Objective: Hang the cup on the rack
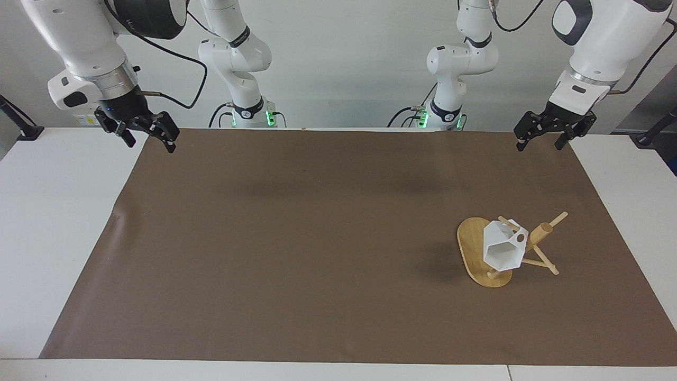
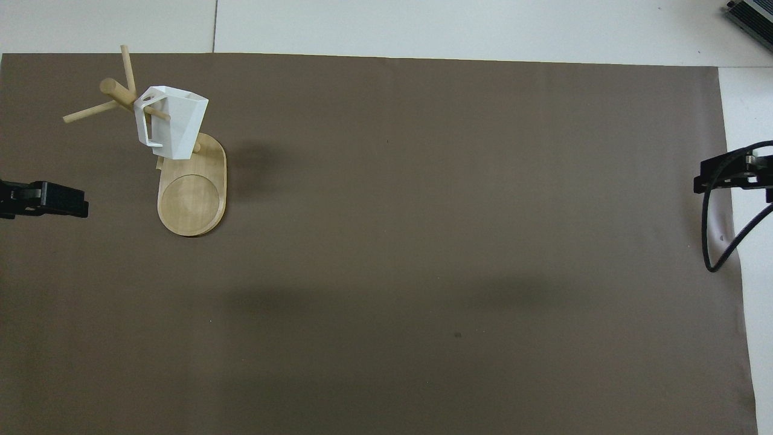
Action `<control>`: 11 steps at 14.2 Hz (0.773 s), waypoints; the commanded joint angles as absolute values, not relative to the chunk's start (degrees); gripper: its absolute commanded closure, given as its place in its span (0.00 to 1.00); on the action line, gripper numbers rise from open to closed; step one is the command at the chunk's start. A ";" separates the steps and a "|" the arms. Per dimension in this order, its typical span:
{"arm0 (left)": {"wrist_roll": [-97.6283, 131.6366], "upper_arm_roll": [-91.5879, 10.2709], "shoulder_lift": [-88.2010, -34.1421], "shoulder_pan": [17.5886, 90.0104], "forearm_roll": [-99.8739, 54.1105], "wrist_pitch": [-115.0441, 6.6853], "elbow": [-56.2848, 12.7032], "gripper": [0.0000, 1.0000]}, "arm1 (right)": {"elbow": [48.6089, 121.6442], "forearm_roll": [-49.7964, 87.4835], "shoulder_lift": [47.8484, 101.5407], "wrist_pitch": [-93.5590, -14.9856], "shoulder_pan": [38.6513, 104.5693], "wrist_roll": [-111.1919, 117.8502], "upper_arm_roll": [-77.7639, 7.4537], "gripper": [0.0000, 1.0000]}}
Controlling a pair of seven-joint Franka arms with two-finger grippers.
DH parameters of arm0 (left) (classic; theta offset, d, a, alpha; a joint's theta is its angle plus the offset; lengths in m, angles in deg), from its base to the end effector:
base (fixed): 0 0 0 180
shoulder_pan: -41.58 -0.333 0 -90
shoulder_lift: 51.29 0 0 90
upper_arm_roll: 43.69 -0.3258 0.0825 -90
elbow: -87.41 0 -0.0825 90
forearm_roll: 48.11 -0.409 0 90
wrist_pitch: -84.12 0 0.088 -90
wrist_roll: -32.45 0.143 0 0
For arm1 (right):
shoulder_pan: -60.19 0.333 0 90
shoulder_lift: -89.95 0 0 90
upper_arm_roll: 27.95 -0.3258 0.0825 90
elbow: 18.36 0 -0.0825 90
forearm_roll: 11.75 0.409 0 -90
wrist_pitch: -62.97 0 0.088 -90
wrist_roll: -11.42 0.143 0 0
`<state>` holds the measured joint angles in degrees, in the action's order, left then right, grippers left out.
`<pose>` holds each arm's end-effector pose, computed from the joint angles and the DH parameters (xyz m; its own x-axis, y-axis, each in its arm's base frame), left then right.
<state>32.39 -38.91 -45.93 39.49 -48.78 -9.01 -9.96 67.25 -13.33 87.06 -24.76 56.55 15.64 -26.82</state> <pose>0.5536 -0.0262 0.5918 0.9987 -0.0463 0.0192 -0.0459 -0.9988 -0.0194 0.5892 -0.0529 0.6033 0.9875 -0.1573 -0.0113 -0.1569 -0.9872 0.0295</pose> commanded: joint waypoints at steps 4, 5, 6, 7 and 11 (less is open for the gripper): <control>33.33 -38.77 -48.04 40.35 -48.99 -4.91 -3.99 0.00 | 68.47 -12.98 87.93 -25.27 56.76 14.84 -26.37 0.00; 33.15 -38.76 -48.03 40.18 -47.33 -5.18 -4.09 0.00 | 68.47 -12.98 87.93 -25.27 56.76 14.84 -26.37 0.00; 33.06 -38.85 -48.03 40.26 -46.18 -5.70 -4.00 0.00 | 68.47 -12.98 87.93 -25.27 56.76 14.84 -26.37 0.00; 33.50 -38.85 -48.03 40.44 -46.17 -5.97 -4.09 0.00 | 68.47 -12.98 87.93 -25.27 56.76 14.84 -26.37 0.00; 33.68 -38.94 -47.42 40.44 -46.35 -5.45 -5.31 0.00 | 68.47 -12.98 87.93 -25.27 56.76 14.84 -26.37 0.00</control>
